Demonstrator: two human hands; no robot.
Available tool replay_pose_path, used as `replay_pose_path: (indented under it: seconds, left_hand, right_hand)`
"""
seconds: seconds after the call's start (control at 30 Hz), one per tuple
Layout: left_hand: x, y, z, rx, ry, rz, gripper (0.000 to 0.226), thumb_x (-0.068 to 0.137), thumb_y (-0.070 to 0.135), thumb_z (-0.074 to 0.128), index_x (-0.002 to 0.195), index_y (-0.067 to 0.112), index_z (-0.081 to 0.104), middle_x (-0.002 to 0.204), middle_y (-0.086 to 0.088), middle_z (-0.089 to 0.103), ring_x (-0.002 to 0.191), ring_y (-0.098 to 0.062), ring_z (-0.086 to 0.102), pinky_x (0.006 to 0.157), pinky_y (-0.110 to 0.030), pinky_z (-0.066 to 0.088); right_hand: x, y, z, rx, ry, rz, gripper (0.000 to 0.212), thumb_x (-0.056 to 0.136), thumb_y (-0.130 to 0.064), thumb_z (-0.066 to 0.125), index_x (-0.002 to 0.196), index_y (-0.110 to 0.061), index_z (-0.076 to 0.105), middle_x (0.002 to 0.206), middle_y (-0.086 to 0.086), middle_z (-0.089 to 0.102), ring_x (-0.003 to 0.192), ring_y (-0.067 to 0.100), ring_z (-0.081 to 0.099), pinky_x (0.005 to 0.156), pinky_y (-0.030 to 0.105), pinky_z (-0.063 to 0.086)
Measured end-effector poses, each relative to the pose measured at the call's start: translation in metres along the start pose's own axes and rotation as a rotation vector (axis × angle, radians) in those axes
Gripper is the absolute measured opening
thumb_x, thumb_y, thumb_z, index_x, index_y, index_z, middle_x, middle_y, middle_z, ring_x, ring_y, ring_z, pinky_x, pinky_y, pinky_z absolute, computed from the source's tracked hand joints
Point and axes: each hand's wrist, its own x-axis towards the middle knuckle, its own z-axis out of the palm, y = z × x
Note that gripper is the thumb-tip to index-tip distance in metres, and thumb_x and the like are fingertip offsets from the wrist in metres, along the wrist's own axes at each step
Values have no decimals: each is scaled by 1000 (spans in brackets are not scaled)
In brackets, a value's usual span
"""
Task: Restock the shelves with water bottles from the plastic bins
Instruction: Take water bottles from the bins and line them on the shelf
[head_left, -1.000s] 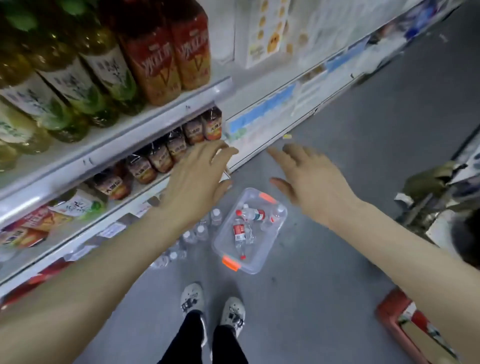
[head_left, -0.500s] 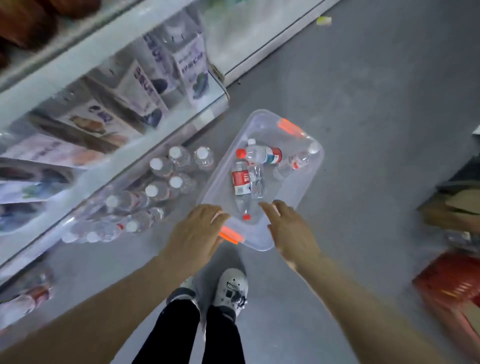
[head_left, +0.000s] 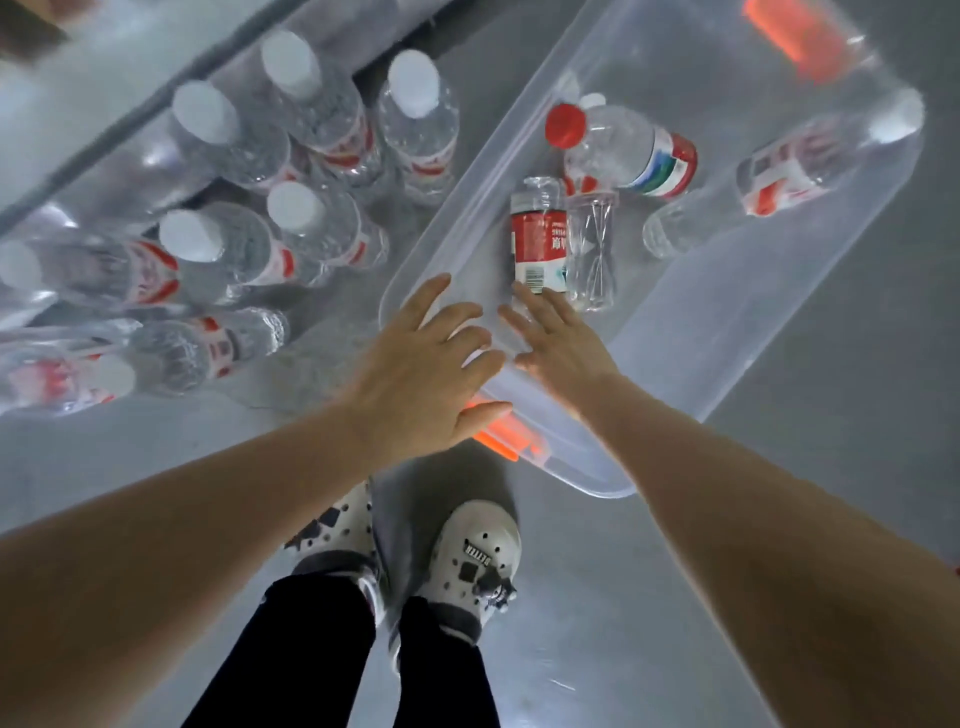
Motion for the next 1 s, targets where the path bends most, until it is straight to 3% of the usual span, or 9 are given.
replay_pose_path:
  seconds: [0.07,0.23,0.4,0.47,0.6,0.77,0.83,0.93,1.0]
  left_hand:
    - [1,0,4,-18,54,-10,50,96,52,39,98,15,73,99,-7,71,112,-34,59,110,-55,29]
    - [2,0,7,-22,33,-29,51,96,52,40,91,16,75,95,-6,71,113,-33,59,110,-52,30]
    - [3,0,2,17,-104,-36,57,96,55,35,89,15,75,88,-7,72,102,-32,63,108,-51,31]
    - [3,1,-4,29,-186,-43,61,96,58,32,87,14,74,81,-9,72,87,-32,65,102,-49,37]
    - [-1,3,-22,49,-231,-52,56,91,59,45,80,10,68,71,-11,66,68,-33,62,82,-42,46]
    - [-22,9,-51,76,-322,-96,36,61,35,80,86,12,69,83,-10,65,79,-31,63,84,-41,51]
    - [-35,14,-77,44,-332,-149,47,43,23,88,86,13,70,86,-8,67,78,-28,66,69,-36,56]
    - [-60,19,-116,-53,-315,-220,59,25,27,93,79,14,72,77,-5,67,61,-24,66,50,-30,55]
    - [-76,27,-162,-110,-396,-325,58,38,33,94,88,15,72,84,-4,68,71,-24,67,56,-32,57]
  right_hand:
    - [6,-2,15,-77,-4,47,26,99,-35,50,114,-35,70,162,5,20,149,40,0,119,54,-5]
    - [12,3,10,-111,-26,9,19,92,-34,60,105,-34,74,157,4,33,148,42,8,118,59,-5]
    - [-9,8,-4,63,132,-69,17,87,-33,64,98,-23,73,143,13,51,139,51,30,101,69,36]
    - [-19,8,-17,156,223,-63,30,95,-30,45,111,-16,66,147,18,45,137,55,29,91,67,45]
    - [-24,14,-56,294,442,-22,32,87,-5,46,114,-11,63,137,25,53,120,60,47,75,60,56]
    - [-42,32,-127,898,520,424,32,88,-6,64,119,-13,62,122,14,64,107,42,60,84,44,50]
    - [-71,39,-156,1118,502,619,28,91,-16,65,119,-16,61,111,8,66,100,31,60,79,31,39]
    - [-123,41,-202,1200,496,665,33,92,-22,66,123,-18,59,111,4,66,100,26,58,75,23,32]
    - [-166,41,-248,1242,504,674,31,93,-24,66,123,-20,59,103,-5,64,95,20,58,73,21,31]
